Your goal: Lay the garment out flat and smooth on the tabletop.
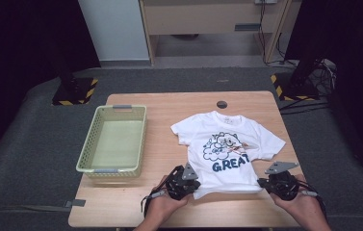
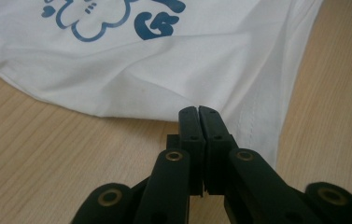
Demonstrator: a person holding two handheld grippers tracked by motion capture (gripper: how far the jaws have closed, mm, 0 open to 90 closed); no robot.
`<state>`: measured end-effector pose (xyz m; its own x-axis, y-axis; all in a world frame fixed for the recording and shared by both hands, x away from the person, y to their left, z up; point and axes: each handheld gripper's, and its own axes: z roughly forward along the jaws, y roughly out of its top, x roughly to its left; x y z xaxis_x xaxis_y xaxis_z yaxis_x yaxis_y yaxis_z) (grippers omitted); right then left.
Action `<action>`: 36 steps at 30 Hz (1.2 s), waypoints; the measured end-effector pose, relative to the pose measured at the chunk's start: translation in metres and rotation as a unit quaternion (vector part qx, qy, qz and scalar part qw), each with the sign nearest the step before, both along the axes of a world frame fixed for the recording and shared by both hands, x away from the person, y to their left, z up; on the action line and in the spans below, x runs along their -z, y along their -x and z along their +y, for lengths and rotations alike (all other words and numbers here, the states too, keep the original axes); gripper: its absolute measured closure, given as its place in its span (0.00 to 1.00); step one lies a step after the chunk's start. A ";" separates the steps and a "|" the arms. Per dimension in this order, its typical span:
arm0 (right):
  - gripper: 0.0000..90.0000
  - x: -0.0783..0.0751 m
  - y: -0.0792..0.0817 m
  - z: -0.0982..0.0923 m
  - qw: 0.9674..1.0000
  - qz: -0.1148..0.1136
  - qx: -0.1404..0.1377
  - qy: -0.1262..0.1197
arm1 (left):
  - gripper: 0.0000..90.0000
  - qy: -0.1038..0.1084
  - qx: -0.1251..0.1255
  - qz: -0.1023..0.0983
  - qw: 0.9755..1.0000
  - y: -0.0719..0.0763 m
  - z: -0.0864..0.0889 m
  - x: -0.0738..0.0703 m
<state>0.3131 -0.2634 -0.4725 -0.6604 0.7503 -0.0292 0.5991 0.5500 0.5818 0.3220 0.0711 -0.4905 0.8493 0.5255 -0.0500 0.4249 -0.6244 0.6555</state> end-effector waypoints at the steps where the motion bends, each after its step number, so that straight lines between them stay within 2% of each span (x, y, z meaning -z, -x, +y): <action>1: 0.87 0.000 0.000 0.000 1.000 -0.002 0.001 -0.002 | 0.99 -0.003 0.001 0.003 1.000 0.000 0.001 0.001; 3: 0.82 0.000 -0.003 -0.003 1.000 -0.004 0.009 -0.005 | 0.99 -0.007 0.002 0.006 1.000 0.001 0.003 0.003; 6: 0.84 -0.002 -0.012 -0.011 0.999 -0.007 0.029 -0.026 | 0.99 -0.013 0.003 0.010 1.000 0.001 0.006 0.004; 7: 0.85 -0.002 -0.015 -0.012 0.999 -0.008 0.033 -0.025 | 0.99 -0.015 0.003 0.012 1.000 0.000 0.007 0.005; 9: 0.86 0.002 -0.024 -0.012 0.999 -0.006 0.033 -0.001 | 0.99 -0.020 0.004 0.016 1.000 -0.001 0.006 0.008; 12: 0.85 0.013 -0.040 -0.010 0.999 0.017 0.027 0.024 | 0.99 -0.026 0.007 0.018 0.999 -0.001 0.004 0.009; 17: 0.85 0.026 -0.058 0.002 0.998 0.044 0.012 0.035 | 0.99 -0.028 0.007 0.019 0.999 -0.001 0.004 0.012; 22: 0.83 0.020 -0.063 0.019 0.999 0.042 0.002 -0.009 | 0.99 -0.036 0.012 0.021 0.999 -0.001 0.001 0.015; 24: 0.80 0.017 -0.063 0.027 0.999 0.033 -0.008 -0.030 | 0.99 -0.037 0.012 0.020 0.999 -0.001 0.000 0.016; 27: 0.74 0.014 -0.063 0.039 0.997 0.026 -0.017 -0.067 | 0.99 -0.042 0.015 0.019 0.999 0.000 0.000 0.015; 32: 0.66 0.024 -0.061 0.057 0.998 0.031 -0.038 -0.047 | 0.99 -0.045 0.018 0.020 0.999 0.000 -0.001 0.017; 36: 0.57 0.026 -0.056 0.064 0.997 0.027 -0.047 -0.046 | 0.99 -0.048 0.020 0.020 0.998 0.000 -0.002 0.017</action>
<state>0.3688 -0.1990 -0.4985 -0.7271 0.6825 0.0746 0.5786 0.5506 0.6017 0.3222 0.0694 -0.5080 0.8680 0.4954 -0.0351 0.4228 -0.7001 0.5754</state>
